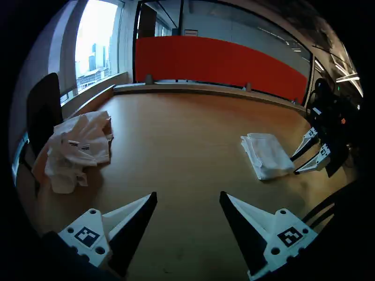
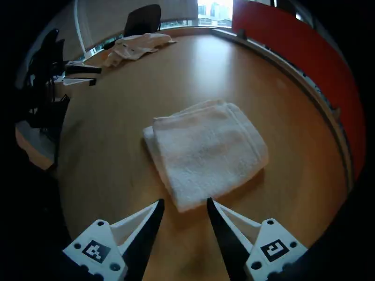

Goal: Fold towel

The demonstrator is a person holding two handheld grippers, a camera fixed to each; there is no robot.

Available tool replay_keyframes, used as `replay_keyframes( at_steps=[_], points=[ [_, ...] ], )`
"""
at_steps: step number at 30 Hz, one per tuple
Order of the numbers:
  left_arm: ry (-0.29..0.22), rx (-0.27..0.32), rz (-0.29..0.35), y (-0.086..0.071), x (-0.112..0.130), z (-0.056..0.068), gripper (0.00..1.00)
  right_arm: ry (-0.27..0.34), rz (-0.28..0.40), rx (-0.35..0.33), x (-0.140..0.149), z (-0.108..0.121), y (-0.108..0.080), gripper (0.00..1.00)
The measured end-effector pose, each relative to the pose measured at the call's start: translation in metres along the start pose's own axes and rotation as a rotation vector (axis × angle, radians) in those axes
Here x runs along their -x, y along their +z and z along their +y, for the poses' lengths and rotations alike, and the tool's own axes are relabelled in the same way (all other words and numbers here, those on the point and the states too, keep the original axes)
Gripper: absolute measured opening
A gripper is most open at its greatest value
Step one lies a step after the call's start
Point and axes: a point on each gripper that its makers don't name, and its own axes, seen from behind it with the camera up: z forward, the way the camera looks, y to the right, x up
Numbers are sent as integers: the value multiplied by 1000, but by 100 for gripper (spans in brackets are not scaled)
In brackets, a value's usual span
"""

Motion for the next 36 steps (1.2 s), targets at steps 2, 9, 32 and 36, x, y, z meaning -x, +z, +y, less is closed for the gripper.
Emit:
replay_keyframes(
  at_steps=[2,9,32,36],
  points=[
    [1,0,0,0,0,0,99,13,-4,2,3,0,1,68],
    [4,2,0,-1,-1,2,100,54,-11,10,9,-2,3,48],
    [12,15,3,-3,-2,6,99,123,50,34,-2,-5,-2,3],
    [11,17,4,-2,-2,5,100,122,75,46,-13,-2,-12,3]
  ],
)
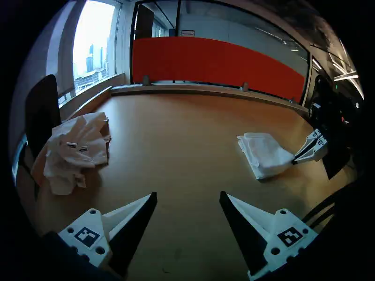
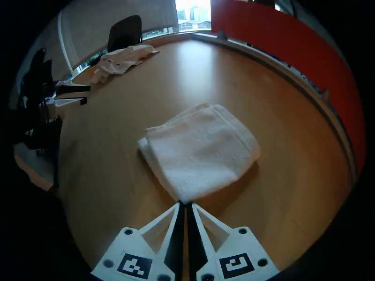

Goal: Fold towel

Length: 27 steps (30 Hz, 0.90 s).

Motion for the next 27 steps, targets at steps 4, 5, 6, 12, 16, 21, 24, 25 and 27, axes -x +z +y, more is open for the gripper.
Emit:
replay_keyframes(
  at_steps=[4,5,6,12,16,21,24,25,27],
  points=[
    [3,-4,-2,2,1,-2,99,-4,29,14,-18,4,-13,3],
    [4,-5,-2,2,1,-3,100,-6,37,18,-23,5,-16,3],
    [6,-5,-3,3,1,-3,100,-9,44,22,-28,6,-20,3],
    [20,-3,-3,5,-3,-2,99,-22,78,41,-59,13,-45,3],
    [21,0,1,6,-7,0,100,-26,91,55,-75,19,-66,3],
    [16,3,7,8,-11,4,100,-21,93,67,-90,29,-94,3],
    [16,5,8,8,-12,5,99,-11,103,71,-98,36,-111,3],
    [16,6,8,8,-12,6,99,-7,108,73,-100,38,-116,3],
    [15,7,7,8,-13,7,99,1,116,78,-103,44,-128,3]
  ],
)
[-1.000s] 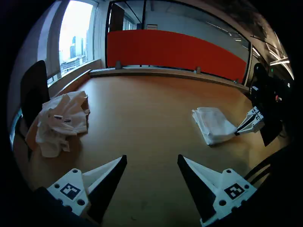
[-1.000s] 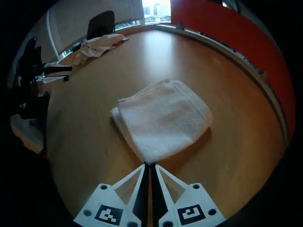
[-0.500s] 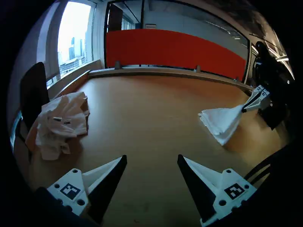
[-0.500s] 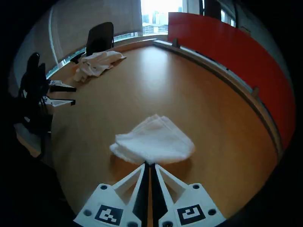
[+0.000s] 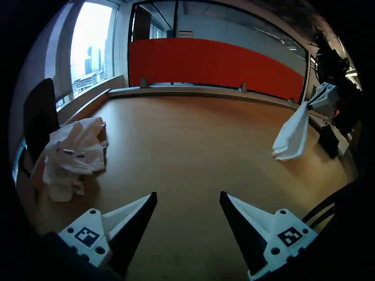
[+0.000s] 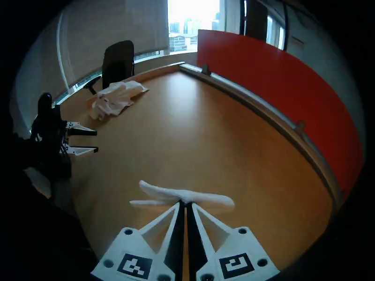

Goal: Fold towel

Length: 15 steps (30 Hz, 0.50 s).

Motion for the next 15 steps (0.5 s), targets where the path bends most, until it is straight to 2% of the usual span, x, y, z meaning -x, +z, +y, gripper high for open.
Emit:
replay_keyframes(
  at_steps=[6,15],
  points=[
    [-6,-1,2,0,-4,1,100,23,6,21,1,23,-34,3],
    [-16,-4,2,0,-7,2,99,58,-14,57,26,57,-75,3]
  ],
)
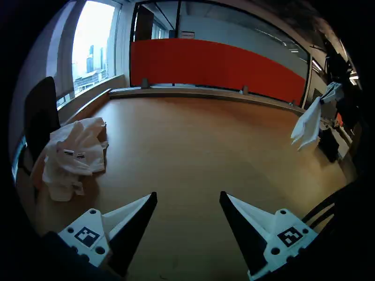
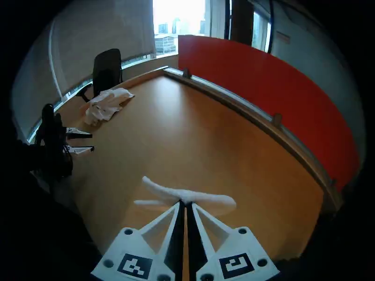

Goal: Fold towel

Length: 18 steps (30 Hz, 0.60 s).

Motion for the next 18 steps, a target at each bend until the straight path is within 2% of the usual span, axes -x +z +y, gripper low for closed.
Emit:
replay_keyframes(
  at_steps=[18],
  points=[
    [10,0,-11,-3,1,7,100,67,-83,70,55,78,-41,3]
  ],
)
